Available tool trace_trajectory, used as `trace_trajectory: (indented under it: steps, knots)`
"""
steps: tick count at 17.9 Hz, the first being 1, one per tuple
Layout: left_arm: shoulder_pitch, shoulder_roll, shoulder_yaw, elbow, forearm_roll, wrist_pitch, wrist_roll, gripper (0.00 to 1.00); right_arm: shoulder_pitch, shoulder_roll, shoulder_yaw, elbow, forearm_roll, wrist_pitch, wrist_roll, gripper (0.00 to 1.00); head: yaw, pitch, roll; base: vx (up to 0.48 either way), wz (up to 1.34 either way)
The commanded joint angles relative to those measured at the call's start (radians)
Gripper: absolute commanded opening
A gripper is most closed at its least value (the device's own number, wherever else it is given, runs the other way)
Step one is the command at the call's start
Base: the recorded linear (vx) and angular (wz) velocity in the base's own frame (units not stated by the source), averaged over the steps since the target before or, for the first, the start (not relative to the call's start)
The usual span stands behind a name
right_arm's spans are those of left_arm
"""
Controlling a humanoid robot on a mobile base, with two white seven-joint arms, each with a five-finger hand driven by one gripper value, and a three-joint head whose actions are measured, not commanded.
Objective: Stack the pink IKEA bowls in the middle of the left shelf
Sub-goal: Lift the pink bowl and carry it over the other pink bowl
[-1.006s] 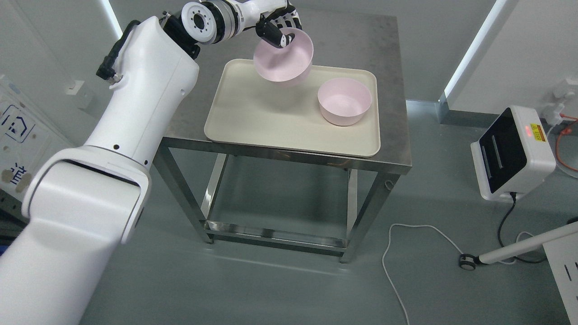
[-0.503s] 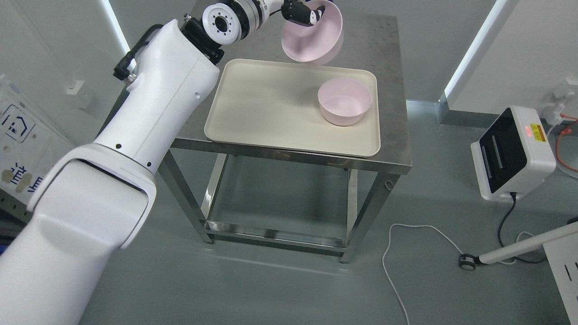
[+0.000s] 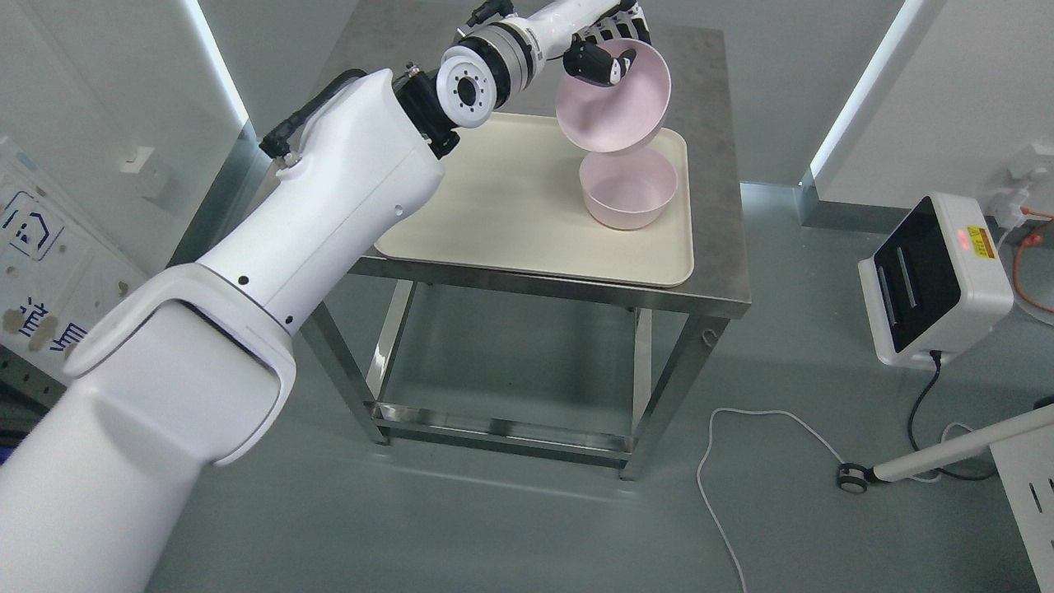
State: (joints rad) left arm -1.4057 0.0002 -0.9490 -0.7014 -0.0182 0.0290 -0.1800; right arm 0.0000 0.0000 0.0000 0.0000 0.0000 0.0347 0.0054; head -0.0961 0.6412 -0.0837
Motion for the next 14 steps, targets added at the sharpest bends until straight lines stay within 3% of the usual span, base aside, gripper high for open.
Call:
trace_trajectory:
  steps: [1, 6, 11, 13, 14]
  knots:
    - [0.001, 0.017, -0.185, -0.038, -0.009, 0.028, 0.014, 0.02, 0.029, -0.017, -0.011, -0.034, 0.0, 0.001, 0.001, 1.0, 0.0, 0.0, 0.0, 0.0, 0.0]
    - [0.001, 0.017, -0.172, -0.032, -0.014, 0.038, 0.034, 0.04, 0.029, -0.017, -0.011, -0.034, -0.001, 0.001, 0.001, 1.0, 0.0, 0.0, 0.0, 0.0, 0.0]
    - [0.001, 0.017, -0.14, -0.015, -0.042, 0.06, 0.047, 0.17, 0.029, -0.017, -0.011, -0.034, 0.0, -0.001, 0.001, 1.0, 0.0, 0.0, 0.0, 0.0, 0.0]
    - [0.001, 0.017, -0.119, -0.009, -0.06, 0.06, 0.045, 0.31, 0.029, -0.017, -0.011, -0.034, 0.0, 0.001, 0.001, 1.0, 0.0, 0.0, 0.0, 0.0, 0.0]
    - [0.002, 0.017, -0.116, 0.0, -0.092, 0.06, 0.04, 0.49, 0.029, -0.017, -0.011, -0.034, 0.0, 0.001, 0.001, 1.0, 0.0, 0.0, 0.0, 0.0, 0.0]
